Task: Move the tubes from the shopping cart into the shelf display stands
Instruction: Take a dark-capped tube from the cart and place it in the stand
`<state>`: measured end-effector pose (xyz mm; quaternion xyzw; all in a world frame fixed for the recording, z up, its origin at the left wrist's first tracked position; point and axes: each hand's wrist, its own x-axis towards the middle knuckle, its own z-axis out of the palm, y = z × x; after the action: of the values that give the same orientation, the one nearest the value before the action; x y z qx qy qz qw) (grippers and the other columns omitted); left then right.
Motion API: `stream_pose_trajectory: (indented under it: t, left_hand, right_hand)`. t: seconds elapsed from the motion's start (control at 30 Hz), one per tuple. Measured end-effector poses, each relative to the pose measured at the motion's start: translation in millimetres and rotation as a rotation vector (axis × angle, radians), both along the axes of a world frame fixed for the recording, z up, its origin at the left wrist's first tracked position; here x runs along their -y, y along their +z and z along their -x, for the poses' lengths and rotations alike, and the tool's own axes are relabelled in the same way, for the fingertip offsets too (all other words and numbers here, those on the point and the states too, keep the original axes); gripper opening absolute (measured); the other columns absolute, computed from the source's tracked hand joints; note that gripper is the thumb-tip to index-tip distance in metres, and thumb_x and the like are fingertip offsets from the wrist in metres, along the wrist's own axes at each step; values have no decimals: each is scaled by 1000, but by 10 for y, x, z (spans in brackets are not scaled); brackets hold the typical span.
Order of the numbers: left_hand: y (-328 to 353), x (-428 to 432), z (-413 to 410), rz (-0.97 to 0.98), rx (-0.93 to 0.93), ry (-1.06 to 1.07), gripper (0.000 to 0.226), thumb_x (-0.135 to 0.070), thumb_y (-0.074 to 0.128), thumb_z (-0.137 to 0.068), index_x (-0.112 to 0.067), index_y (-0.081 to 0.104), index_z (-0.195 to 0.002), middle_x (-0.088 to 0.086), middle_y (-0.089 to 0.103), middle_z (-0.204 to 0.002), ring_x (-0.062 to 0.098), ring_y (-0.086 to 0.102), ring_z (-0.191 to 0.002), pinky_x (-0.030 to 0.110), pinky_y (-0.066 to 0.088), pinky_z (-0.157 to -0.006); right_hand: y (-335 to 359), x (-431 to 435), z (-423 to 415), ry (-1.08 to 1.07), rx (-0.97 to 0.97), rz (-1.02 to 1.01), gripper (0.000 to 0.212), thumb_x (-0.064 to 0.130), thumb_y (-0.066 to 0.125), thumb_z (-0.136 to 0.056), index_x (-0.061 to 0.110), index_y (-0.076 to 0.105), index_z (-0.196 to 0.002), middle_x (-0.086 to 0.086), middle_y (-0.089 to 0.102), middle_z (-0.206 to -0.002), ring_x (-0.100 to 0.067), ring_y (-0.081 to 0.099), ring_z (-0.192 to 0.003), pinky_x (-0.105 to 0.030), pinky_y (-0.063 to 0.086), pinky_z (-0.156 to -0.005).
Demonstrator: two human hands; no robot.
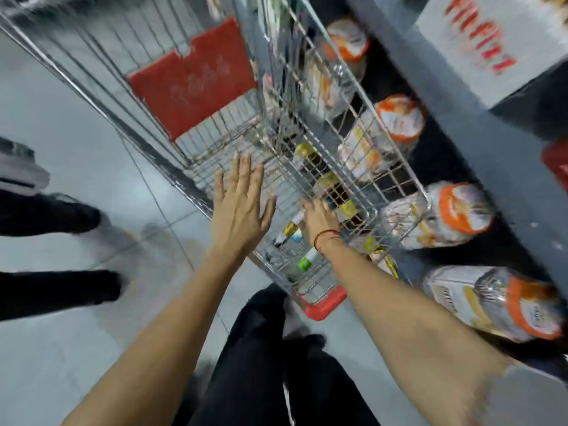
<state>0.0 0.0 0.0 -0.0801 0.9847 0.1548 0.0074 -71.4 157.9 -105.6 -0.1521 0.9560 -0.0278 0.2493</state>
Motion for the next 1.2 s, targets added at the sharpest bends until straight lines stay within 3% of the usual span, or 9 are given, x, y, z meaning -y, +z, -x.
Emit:
stream_pose_trajectory:
  t: [0.07, 0.13, 0.27, 0.4, 0.5, 0.63, 0.9, 1.03, 1.2]
  left_hand:
    - [-38, 9, 41, 34, 37, -5, 57, -38, 35, -95, -5, 27, -140, 21, 25, -151, 31, 12, -142, 54, 17, -113]
    - [-80, 13, 43, 38, 80, -14, 53, -37, 37, -95, -3, 34, -136, 21, 37, -145, 33, 23, -139, 53, 30, -108]
    - [-52, -14, 30, -16, 60, -39, 37, -31, 44, -94, -1, 57, -113, 19, 64, -117, 32, 50, -121, 47, 54, -83]
    - [-53, -16, 27, -10, 3, -78, 26, -28, 51, -89, -6, 65, -88, 11, 73, -85, 30, 64, -89, 35, 51, -58]
    - [-66, -14, 18, -19, 31, -45, 25, -29, 49, -90, -11, 64, -83, 5, 70, -74, 25, 65, -76, 29, 39, -47]
    - [-71, -23, 6, 3, 25, -34, 26, -29, 49, -90, -12, 64, -77, 2, 67, -65, 23, 63, -65, 24, 28, -45]
    - [-91, -39, 31, -35, 28, -12, 25, -27, 47, -89, -12, 62, -76, 2, 65, -67, 24, 60, -60, 24, 35, -43]
    - [-80, -38, 33, -27, 39, -32, 24, -27, 47, -89, -11, 62, -78, 3, 68, -73, 24, 60, -61, 26, 41, -45]
    - [-11, -43, 53, -48, 37, -48, 22, -28, 53, -89, -11, 62, -100, 13, 69, -97, 34, 64, -80, 38, 51, -57]
  right_hand:
    - [-180, 82, 97, -99, 69, -2, 43, -1, 42, -95, 3, 37, -137, -22, 38, -142, -36, 43, -126, -43, 41, -99]
    - [-377, 127, 223, -226, 118, 24, 35, 2, 38, -97, -2, 42, -132, -23, 47, -135, -34, 48, -122, -38, 42, -98]
    - [-562, 242, 361, -370, 112, 23, 34, 15, 55, -91, -6, 54, -117, -27, 57, -123, -36, 56, -112, -41, 49, -89]
    - [-705, 393, 444, -419, 166, -27, 32, 17, 55, -93, -5, 57, -116, -23, 59, -123, -32, 60, -110, -28, 50, -66]
    - [-767, 459, 470, -518, 183, 8, 30, 15, 57, -92, -6, 58, -115, -20, 66, -112, -26, 67, -97, -25, 46, -61]
    - [-827, 500, 483, -586, 177, 56, 30, 15, 57, -92, -5, 59, -114, -20, 65, -114, -28, 65, -101, -26, 46, -65]
    - [-535, 383, 431, -687, 277, 242, 37, 15, 60, -89, -1, 51, -121, -20, 57, -125, -31, 60, -108, -27, 48, -77]
    - [-162, 197, 381, -676, 274, 383, 17, 15, 62, -88, 3, 64, -100, -14, 66, -92, -27, 62, -95, -26, 48, -72]
    - [561, -136, 353, -637, 159, 514, 39, 20, 66, -87, 1, 57, -120, -19, 60, -126, -31, 57, -115, -37, 48, -99]
